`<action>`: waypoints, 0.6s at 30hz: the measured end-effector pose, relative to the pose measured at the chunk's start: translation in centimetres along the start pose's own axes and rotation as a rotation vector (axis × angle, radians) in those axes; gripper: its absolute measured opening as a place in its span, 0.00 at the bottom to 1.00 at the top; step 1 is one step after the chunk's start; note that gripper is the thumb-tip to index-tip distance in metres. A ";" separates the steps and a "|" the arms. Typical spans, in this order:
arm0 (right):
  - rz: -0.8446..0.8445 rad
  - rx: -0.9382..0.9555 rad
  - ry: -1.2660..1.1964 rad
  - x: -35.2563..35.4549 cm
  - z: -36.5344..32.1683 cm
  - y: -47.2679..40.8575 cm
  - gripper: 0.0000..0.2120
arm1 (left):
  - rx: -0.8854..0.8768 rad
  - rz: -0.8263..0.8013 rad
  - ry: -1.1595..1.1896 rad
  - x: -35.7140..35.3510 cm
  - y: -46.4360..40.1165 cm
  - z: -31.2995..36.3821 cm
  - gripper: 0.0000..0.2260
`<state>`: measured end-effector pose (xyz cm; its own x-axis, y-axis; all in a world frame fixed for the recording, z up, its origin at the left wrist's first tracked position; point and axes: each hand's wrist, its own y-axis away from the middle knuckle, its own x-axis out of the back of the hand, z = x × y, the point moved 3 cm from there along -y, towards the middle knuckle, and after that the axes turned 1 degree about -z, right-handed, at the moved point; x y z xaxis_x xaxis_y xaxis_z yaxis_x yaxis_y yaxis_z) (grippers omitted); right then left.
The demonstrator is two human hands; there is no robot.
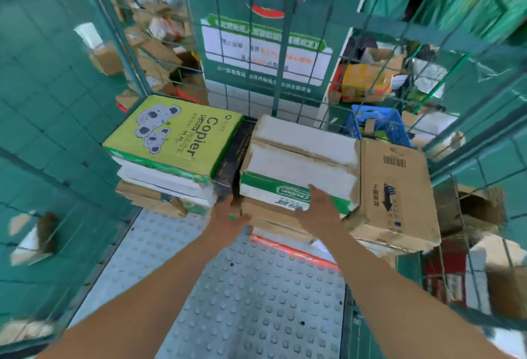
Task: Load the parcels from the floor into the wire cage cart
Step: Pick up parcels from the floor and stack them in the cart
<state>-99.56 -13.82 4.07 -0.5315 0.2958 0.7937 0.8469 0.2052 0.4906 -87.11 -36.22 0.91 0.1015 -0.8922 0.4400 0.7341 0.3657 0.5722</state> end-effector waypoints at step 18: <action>-0.754 -0.104 -0.673 -26.3 -24.9 40.3 0.10 | 0.264 0.393 1.039 19.8 39.4 -28.0 0.16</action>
<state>-51.00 -36.56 11.92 -0.8001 0.5935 -0.0870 0.2674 0.4827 0.8340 -37.37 -46.90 12.83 0.8897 -0.4467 -0.0946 0.3772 0.6024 0.7034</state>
